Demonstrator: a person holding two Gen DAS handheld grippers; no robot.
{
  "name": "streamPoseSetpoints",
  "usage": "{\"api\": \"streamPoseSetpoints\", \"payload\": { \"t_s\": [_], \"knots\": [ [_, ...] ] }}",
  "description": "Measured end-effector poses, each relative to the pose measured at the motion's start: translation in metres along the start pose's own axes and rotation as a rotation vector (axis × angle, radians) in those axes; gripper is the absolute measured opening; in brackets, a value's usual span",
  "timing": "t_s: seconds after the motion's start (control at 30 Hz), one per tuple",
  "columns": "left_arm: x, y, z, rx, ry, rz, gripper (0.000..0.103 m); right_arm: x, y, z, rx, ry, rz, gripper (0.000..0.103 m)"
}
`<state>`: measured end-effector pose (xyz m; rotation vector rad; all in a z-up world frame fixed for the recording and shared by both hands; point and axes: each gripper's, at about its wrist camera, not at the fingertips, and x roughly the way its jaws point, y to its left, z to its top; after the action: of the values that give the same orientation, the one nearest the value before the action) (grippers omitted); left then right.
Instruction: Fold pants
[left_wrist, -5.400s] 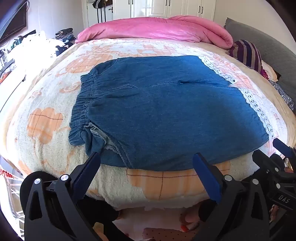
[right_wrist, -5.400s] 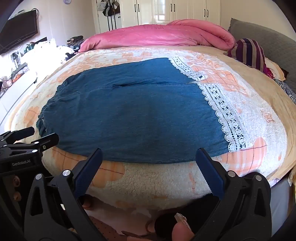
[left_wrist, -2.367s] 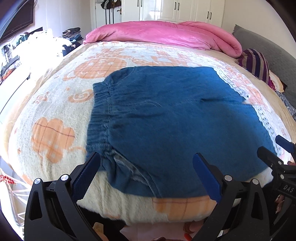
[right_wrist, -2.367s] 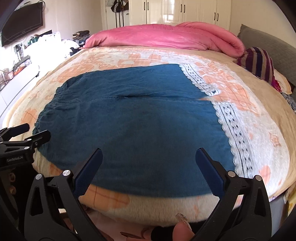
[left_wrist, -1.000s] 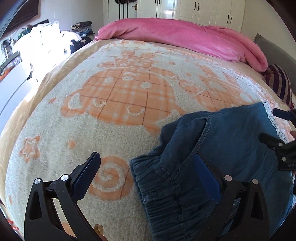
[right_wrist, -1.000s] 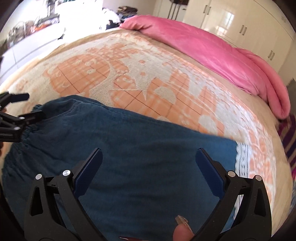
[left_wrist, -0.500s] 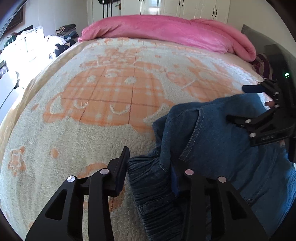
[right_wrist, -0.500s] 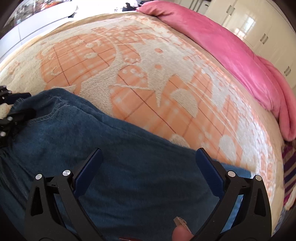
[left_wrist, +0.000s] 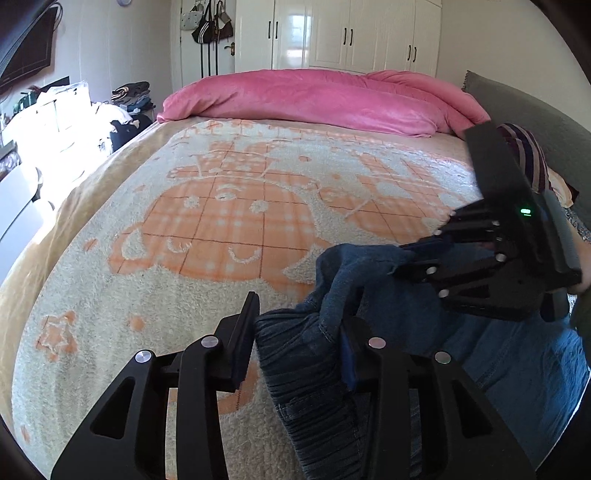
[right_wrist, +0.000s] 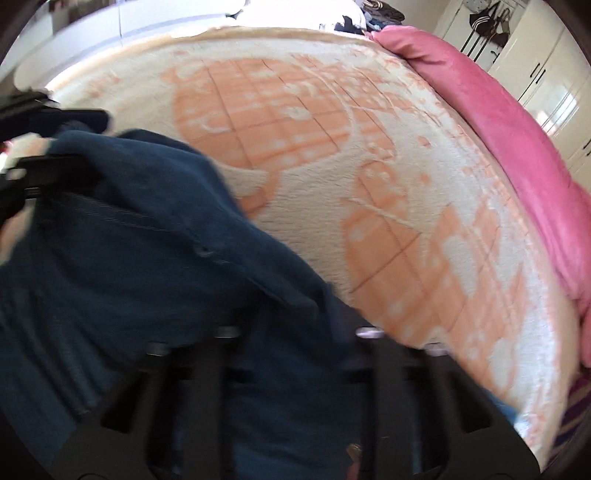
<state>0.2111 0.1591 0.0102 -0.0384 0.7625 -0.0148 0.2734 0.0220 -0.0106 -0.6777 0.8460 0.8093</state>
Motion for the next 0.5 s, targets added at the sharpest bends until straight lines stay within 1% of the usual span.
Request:
{"api": "streamPoseSetpoints", "payload": {
  "t_s": [0.07,0.2,0.3,0.4,0.5],
  "knots": [
    [-0.001,0.003,-0.001,-0.011,-0.001,-0.004,0.037,-0.010,-0.002,-0.008,0.050,-0.028,-0.003,0.003],
    [-0.008,-0.002,-0.002,0.010,-0.019,-0.002,0.037,-0.044,-0.002,-0.027,0.152,-0.127,0.010,0.002],
    [-0.019,-0.007,-0.003,0.024,-0.038,-0.025,0.037,-0.076,-0.001,-0.043,0.211,-0.200,0.018,0.002],
    [-0.039,-0.016,-0.007,0.045,-0.074,-0.056,0.037,-0.105,0.006,-0.062,0.252,-0.249,0.021,0.001],
    [-0.060,-0.028,-0.013,0.073,-0.104,-0.068,0.037,-0.131,0.021,-0.083,0.279,-0.269,0.017,0.001]
  ]
}}
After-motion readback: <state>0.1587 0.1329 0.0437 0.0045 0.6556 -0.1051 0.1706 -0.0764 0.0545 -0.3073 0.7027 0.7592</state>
